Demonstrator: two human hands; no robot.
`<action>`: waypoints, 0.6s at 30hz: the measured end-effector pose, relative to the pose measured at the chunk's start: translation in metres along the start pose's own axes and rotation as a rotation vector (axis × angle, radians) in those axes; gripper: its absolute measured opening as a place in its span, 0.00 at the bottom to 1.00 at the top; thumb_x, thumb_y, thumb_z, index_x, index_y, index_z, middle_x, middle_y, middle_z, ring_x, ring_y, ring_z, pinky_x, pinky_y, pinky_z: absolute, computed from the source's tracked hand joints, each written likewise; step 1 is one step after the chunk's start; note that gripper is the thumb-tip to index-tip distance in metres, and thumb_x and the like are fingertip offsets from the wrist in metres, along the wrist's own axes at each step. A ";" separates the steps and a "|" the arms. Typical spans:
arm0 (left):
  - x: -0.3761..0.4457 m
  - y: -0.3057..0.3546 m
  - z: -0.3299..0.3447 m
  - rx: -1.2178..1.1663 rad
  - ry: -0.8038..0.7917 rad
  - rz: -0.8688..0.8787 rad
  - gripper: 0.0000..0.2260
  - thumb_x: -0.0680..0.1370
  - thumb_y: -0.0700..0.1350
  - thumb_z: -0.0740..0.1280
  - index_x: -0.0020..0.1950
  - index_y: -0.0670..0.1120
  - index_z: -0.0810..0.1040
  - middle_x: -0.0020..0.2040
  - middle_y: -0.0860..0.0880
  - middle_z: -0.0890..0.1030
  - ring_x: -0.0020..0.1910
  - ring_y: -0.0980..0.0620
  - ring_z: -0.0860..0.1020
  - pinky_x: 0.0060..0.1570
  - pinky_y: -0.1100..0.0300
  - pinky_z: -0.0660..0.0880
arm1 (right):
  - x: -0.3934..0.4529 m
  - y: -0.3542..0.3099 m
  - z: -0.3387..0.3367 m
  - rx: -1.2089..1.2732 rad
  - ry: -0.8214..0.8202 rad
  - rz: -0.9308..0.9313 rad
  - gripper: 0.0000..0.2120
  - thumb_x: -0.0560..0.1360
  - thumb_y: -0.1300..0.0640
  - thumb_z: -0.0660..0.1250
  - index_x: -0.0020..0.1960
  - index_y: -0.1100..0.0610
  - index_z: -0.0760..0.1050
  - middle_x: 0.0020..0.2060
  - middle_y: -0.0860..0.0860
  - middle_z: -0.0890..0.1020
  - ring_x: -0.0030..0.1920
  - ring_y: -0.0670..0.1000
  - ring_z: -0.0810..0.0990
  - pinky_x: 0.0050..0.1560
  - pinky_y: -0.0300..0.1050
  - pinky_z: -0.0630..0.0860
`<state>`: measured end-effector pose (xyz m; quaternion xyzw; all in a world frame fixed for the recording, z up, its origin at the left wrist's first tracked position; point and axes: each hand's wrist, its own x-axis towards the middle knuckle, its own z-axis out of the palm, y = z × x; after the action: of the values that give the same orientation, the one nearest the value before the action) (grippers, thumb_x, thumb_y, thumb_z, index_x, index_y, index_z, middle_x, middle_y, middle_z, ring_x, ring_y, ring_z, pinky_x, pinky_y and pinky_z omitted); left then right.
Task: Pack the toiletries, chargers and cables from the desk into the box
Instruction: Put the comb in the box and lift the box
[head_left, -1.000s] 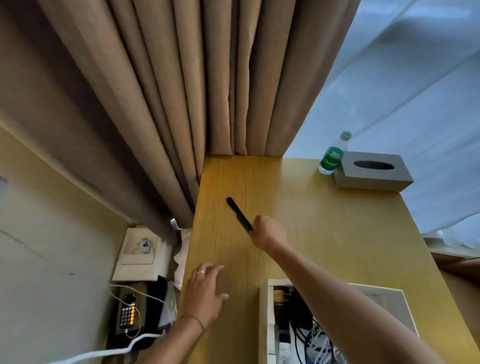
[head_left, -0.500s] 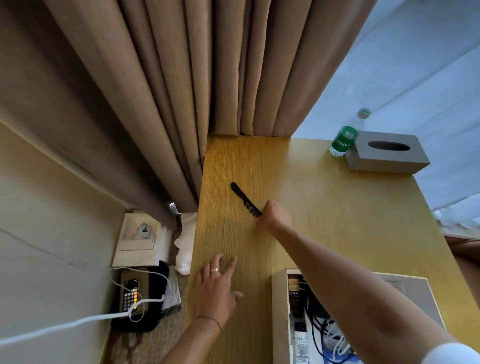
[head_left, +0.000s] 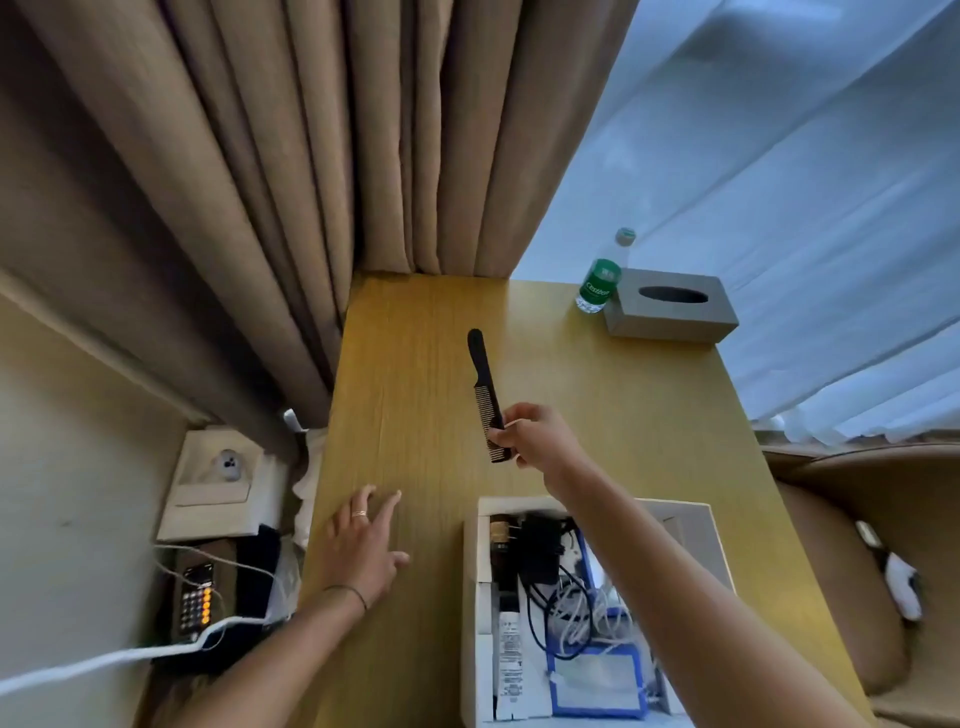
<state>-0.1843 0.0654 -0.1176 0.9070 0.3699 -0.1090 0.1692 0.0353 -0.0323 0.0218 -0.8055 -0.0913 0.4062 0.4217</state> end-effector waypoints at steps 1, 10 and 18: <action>0.000 0.000 0.000 -0.009 -0.001 -0.003 0.39 0.73 0.60 0.72 0.80 0.57 0.57 0.79 0.48 0.56 0.78 0.46 0.57 0.73 0.50 0.62 | -0.016 0.004 -0.007 -0.006 -0.005 0.007 0.07 0.76 0.63 0.71 0.53 0.63 0.79 0.40 0.52 0.83 0.37 0.47 0.78 0.32 0.37 0.70; -0.001 0.002 -0.003 -0.001 -0.001 -0.009 0.39 0.73 0.58 0.73 0.79 0.56 0.59 0.79 0.47 0.57 0.76 0.45 0.60 0.72 0.49 0.64 | -0.113 0.090 -0.055 0.015 -0.078 0.036 0.04 0.73 0.63 0.74 0.45 0.57 0.81 0.34 0.51 0.84 0.32 0.45 0.79 0.34 0.39 0.75; 0.001 0.005 -0.001 -0.028 -0.011 -0.038 0.39 0.72 0.53 0.76 0.79 0.55 0.61 0.77 0.47 0.58 0.75 0.44 0.61 0.72 0.48 0.64 | -0.130 0.164 -0.058 -0.203 -0.005 0.084 0.04 0.76 0.58 0.73 0.43 0.56 0.81 0.33 0.51 0.85 0.30 0.42 0.82 0.32 0.34 0.76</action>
<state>-0.1804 0.0631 -0.1156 0.8967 0.3878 -0.1119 0.1815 -0.0388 -0.2335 -0.0083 -0.8460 -0.0993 0.4144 0.3204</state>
